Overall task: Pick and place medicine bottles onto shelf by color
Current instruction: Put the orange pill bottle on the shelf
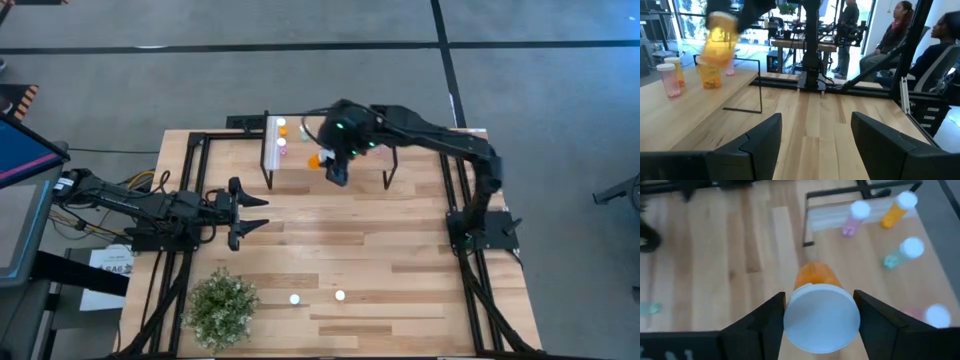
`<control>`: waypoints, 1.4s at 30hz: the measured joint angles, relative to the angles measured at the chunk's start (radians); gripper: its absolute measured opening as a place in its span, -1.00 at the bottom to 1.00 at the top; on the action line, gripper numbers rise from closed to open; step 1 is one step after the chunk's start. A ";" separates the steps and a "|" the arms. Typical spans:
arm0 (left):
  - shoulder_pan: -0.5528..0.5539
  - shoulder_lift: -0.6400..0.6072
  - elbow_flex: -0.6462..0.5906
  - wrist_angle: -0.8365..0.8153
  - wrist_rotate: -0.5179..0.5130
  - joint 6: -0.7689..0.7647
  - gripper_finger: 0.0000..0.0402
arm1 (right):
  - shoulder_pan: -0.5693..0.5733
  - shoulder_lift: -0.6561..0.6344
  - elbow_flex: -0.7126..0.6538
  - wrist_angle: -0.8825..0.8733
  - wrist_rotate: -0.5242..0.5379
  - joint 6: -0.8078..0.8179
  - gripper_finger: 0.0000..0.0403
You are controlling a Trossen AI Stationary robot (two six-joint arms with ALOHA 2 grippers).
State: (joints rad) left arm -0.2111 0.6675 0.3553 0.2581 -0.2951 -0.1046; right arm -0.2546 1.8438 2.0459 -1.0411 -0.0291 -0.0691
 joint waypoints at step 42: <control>0.000 0.000 0.000 -0.014 -0.005 0.014 0.13 | -0.151 0.306 0.287 -0.164 -0.030 -0.148 0.14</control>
State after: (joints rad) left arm -0.2108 0.6678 0.3553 0.2440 -0.2996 -0.0902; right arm -0.4060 2.1494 2.3333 -1.2049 -0.0586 -0.2175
